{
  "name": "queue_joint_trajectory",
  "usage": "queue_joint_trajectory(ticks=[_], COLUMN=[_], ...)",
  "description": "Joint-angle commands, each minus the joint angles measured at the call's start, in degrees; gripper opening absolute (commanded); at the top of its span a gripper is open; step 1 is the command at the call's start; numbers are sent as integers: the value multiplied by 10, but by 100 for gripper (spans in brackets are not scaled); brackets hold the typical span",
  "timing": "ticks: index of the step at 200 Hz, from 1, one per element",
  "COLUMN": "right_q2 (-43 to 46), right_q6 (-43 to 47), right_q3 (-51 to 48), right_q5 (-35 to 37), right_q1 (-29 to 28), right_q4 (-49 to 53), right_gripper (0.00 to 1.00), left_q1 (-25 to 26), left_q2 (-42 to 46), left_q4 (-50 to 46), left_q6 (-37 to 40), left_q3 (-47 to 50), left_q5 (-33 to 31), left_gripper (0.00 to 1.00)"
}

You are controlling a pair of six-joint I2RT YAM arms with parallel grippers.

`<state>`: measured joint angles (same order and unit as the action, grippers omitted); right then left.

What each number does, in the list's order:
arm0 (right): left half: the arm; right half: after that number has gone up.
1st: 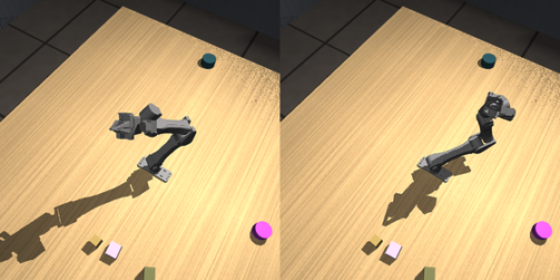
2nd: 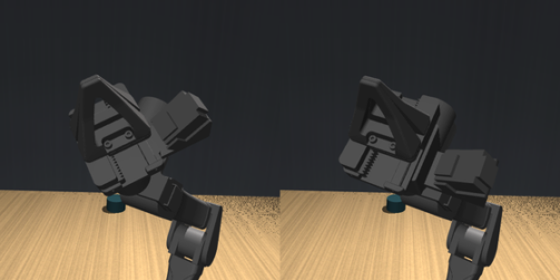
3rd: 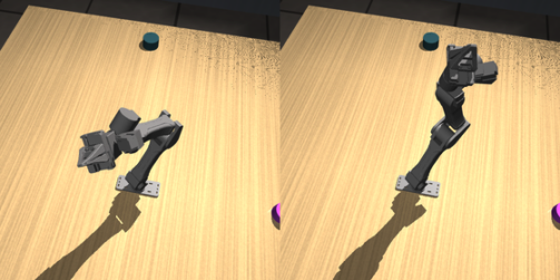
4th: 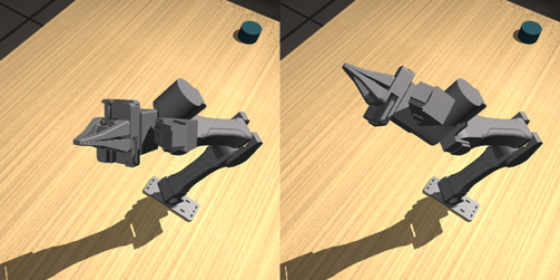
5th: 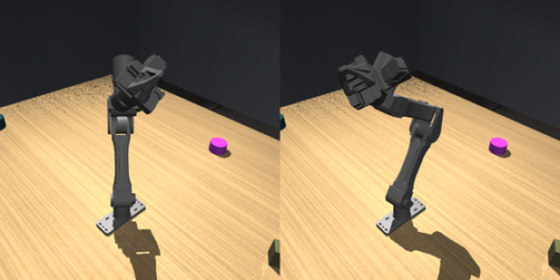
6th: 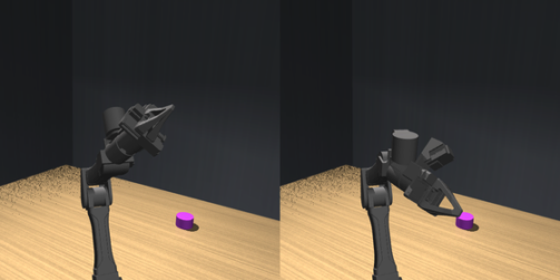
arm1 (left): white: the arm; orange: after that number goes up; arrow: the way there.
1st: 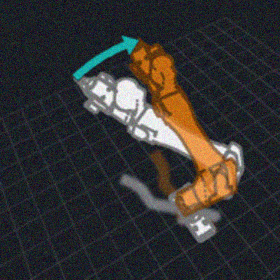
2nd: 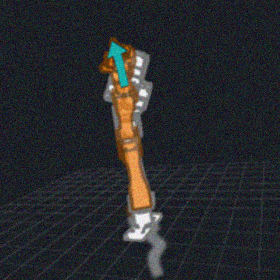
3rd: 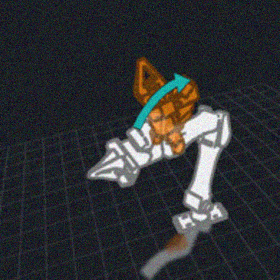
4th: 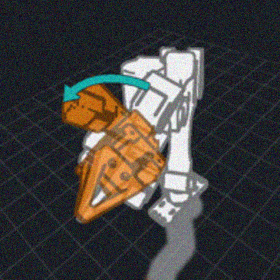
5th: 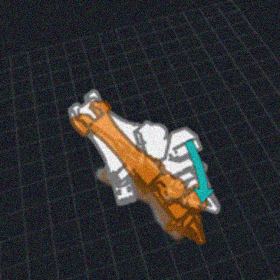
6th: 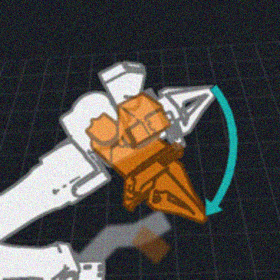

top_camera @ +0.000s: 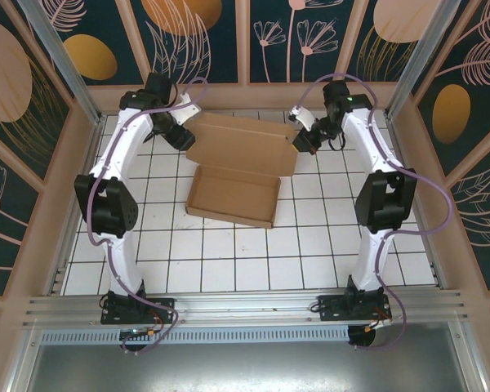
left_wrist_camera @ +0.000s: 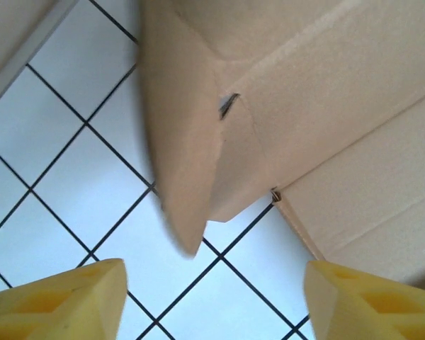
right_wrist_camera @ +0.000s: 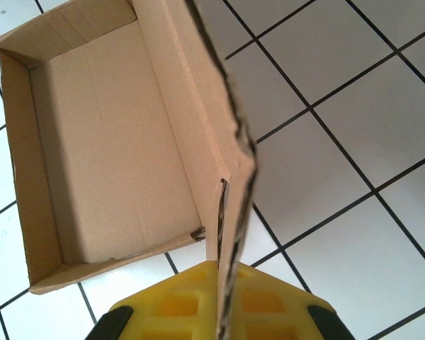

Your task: Fold the paper box

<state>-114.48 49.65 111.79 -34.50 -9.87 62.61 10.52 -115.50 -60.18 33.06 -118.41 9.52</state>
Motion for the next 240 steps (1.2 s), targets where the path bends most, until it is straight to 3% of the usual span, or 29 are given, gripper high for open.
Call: queue_joint_trajectory(ticks=[1, 49, 108, 125, 143, 216, 229, 240], right_q2=[35, 54, 54, 55, 55, 49, 49, 50], right_q6=[13, 18, 12, 11, 11, 6, 6, 6], right_q3=[-30, -46, -44, -44, -42, -31, -30, -32], right_q5=[11, 14, 16, 17, 18, 13, 10, 8], right_q1=[3, 5, 7, 7, 8, 8, 7, 7], right_q4=[-7, -11, -1, 0, -1, -1, -1, -2], right_gripper=[0, 0, 0, 0, 0, 0, 0, 0], left_q1=[-17, -26, -32, -34, -43, -54, -54, -54], left_q2=[22, -5, -47, -58, -66, -77, -76, -78], left_q4=[23, 34, 0, -15, -29, -71, -71, -73], left_q6=[17, 53, 124, 128, 122, 147, 147, 154], left_q3=[-1, -28, -47, -52, -58, -63, -62, -65], left_q5=[25, 95, 215, 212, 226, 265, 267, 277], left_gripper=[73, 76, 63, 55, 37, 21, 14, 15])
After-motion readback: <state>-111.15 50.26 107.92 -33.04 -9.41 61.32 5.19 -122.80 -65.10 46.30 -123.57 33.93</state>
